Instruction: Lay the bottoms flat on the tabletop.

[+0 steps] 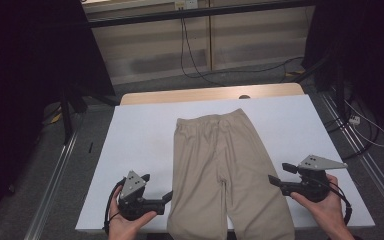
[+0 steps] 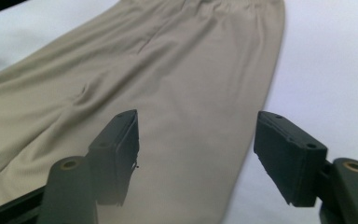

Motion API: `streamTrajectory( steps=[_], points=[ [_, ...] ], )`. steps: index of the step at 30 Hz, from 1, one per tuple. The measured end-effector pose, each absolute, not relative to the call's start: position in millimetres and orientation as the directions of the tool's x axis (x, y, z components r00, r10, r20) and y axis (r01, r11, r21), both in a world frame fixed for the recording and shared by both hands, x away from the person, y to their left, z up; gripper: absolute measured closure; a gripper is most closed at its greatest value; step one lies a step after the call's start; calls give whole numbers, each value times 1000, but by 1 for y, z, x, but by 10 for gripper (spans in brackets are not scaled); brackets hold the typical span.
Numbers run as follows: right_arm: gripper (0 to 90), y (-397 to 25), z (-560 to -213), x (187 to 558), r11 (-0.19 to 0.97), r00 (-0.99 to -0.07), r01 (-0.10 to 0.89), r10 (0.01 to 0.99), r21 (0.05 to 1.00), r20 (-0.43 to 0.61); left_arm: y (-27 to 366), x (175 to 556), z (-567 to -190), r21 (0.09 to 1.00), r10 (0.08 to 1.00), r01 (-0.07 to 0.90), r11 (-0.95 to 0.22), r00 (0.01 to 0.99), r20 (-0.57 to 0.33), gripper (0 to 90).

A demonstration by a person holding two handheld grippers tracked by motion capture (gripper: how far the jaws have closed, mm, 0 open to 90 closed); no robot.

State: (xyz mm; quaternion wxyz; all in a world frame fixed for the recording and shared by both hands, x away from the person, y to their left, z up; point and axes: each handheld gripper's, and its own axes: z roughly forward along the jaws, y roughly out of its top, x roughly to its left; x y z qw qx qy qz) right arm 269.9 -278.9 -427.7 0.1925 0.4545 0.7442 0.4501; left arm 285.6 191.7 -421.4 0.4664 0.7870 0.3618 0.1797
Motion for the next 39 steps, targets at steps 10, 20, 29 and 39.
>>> streamTrajectory(
  steps=[10, 20, 29, 39],
  points=[
    [35, -276, -420, 260, 118, -487, 439, 864, 891, 126, 214, 287, -414, 921, 753, 325, -214, 656, -56, 49],
    [48, -279, -424, 253, 71, -362, 414, 927, 907, 93, 234, 298, -411, 941, 807, 308, -143, 587, -70, 47],
    [50, -280, -427, 249, 63, -331, 373, 941, 926, 70, 230, 299, -414, 935, 799, 321, -149, 596, -77, 47],
    [52, -279, -429, 251, 70, -337, 369, 939, 927, 64, 230, 300, -414, 928, 798, 338, -159, 597, -81, 47]
  ],
)
